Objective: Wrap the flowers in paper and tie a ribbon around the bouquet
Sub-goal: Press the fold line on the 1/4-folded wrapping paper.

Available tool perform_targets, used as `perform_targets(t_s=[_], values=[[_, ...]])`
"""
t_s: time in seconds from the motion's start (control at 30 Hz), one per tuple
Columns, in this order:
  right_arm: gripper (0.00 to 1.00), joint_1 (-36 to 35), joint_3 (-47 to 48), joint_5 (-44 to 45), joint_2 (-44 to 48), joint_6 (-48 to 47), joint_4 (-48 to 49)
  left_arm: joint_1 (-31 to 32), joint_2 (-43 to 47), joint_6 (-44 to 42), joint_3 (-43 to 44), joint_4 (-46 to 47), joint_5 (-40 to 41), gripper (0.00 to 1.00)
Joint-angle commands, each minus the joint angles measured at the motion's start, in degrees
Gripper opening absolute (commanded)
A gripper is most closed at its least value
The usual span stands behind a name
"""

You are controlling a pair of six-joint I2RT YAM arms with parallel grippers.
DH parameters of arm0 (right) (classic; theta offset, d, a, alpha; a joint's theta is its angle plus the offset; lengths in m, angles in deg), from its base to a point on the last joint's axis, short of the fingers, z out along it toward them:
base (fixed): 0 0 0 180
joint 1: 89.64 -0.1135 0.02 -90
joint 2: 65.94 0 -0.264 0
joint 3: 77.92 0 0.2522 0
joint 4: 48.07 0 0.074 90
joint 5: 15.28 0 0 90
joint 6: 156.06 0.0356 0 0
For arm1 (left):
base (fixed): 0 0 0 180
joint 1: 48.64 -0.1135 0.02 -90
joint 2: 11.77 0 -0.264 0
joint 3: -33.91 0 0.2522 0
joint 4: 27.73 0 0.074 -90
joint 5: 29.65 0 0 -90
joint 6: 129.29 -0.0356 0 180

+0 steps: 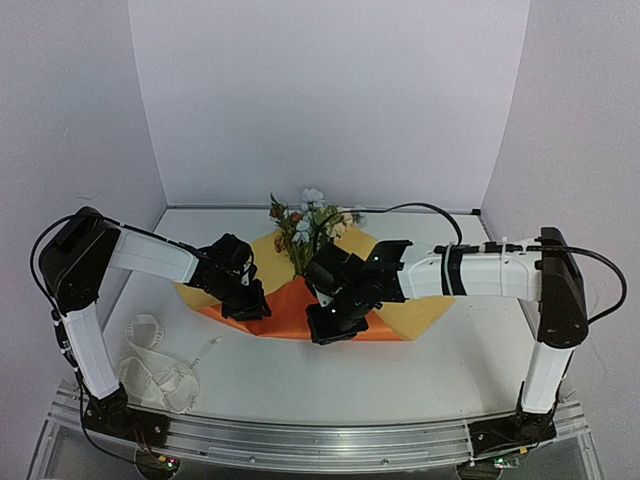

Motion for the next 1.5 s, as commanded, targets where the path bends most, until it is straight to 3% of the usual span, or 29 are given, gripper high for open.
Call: perform_targets(t_s=[0.0, 0.6, 0.9, 1.17, 1.47], values=[[0.23, -0.79, -0.25, -1.4, -1.94, 3.97, 3.95, -0.04, 3.7, 1.21, -1.9, 2.94, 1.01, 0.26], [0.19, 5.12, 4.91, -0.64, -11.96, 6.95, 7.81, -0.04, 7.52, 1.33, -4.11, 3.15, 1.59, 0.27], [0.18, 6.93, 5.77, -0.47, -14.85, 8.58, 8.65, 0.41, 9.26, -1.59, -3.91, 5.55, -4.15, 0.31], [0.17, 7.58, 7.97, 0.59, -17.62, 7.64, 9.04, 4.44, 9.46, -6.44, -2.98, 8.39, -12.25, 0.32], [0.18, 7.67, 7.31, 2.32, -12.7, 6.84, 8.82, 5.78, 4.6, -4.67, -3.91, 13.51, -16.29, 0.29]])
